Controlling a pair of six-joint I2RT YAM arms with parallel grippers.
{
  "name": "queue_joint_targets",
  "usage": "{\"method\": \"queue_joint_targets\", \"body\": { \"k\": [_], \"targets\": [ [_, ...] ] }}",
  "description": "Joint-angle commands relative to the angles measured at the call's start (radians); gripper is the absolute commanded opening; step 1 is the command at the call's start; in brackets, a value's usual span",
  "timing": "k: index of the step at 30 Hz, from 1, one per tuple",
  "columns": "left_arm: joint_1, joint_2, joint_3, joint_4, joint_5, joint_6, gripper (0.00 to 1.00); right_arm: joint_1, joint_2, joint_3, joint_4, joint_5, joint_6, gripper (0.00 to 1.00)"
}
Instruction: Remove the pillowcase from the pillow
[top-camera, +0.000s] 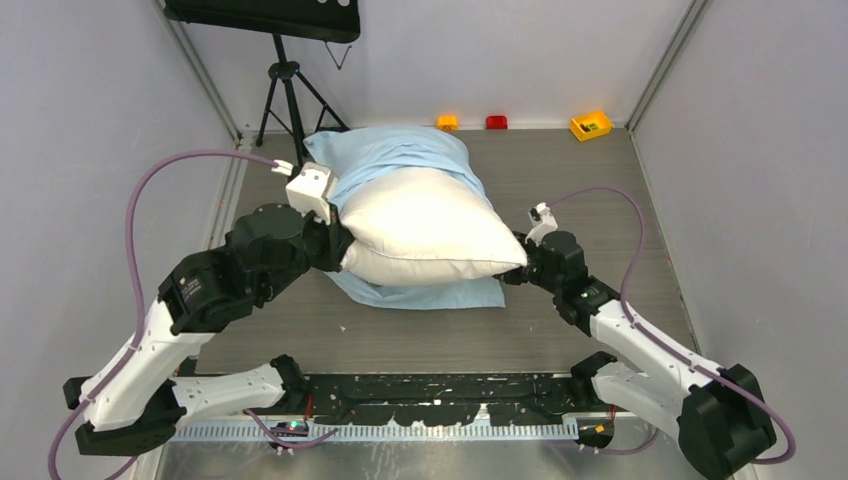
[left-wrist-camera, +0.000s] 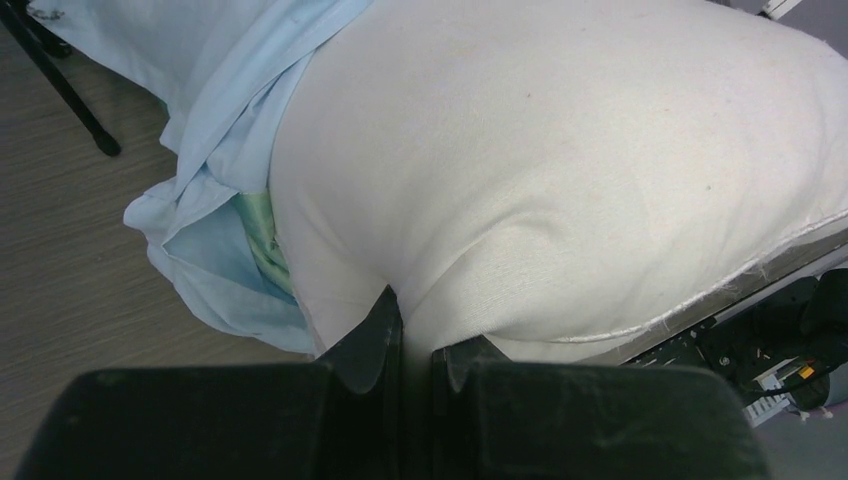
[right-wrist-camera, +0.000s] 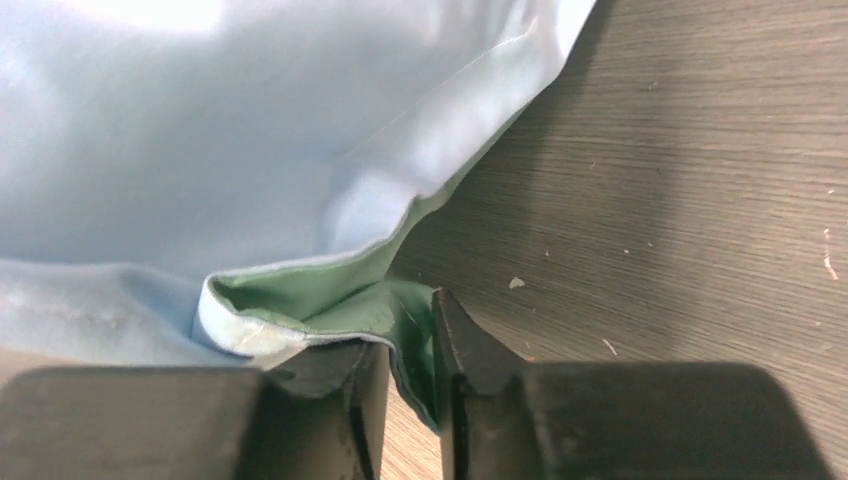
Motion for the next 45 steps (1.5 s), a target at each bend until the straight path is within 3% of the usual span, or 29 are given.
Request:
{"method": "queue_joint_targets", "body": {
  "k": [1, 4, 6, 9, 15, 19, 25, 31, 36, 45],
  "targets": [
    [0.002, -0.058, 0.095, 0.087, -0.038, -0.002, 0.0, -0.003, 0.057, 0.075, 0.096, 0.036, 0.003, 0.19],
    [0.002, -0.088, 0.107, 0.085, -0.036, -0.009, 0.0, -0.004, 0.078, 0.099, 0.043, 0.116, -0.002, 0.08],
    [0.002, -0.118, 0.098, 0.097, -0.044, -0.009, 0.0, -0.007, 0.095, 0.124, -0.049, 0.248, 0.006, 0.01],
    [0.002, -0.166, 0.076, 0.111, -0.083, -0.005, 0.0, -0.045, 0.142, 0.159, -0.174, 0.413, 0.045, 0.0],
    [0.002, -0.27, 0.021, 0.173, -0.119, -0.022, 0.0, -0.25, 0.298, 0.175, -0.22, 0.291, 0.138, 0.0],
    [0.0, -0.332, -0.037, 0.232, -0.13, -0.033, 0.0, -0.29, 0.405, 0.258, -0.313, 0.251, 0.127, 0.0],
    [0.0, -0.302, -0.073, 0.226, -0.089, -0.063, 0.0, -0.294, 0.361, 0.286, -0.325, 0.294, 0.109, 0.0],
    [0.0, -0.27, -0.129, 0.281, -0.015, -0.09, 0.0, -0.365, 0.339, 0.423, -0.474, 0.387, 0.051, 0.0],
    [0.0, -0.324, -0.139, 0.271, -0.101, -0.093, 0.0, -0.521, 0.349, 0.466, -0.539, 0.378, 0.102, 0.0],
    [0.0, -0.48, -0.17, 0.257, -0.328, -0.09, 0.0, -0.658, 0.323, 0.409, -0.545, 0.456, 0.181, 0.0]
  ]
}}
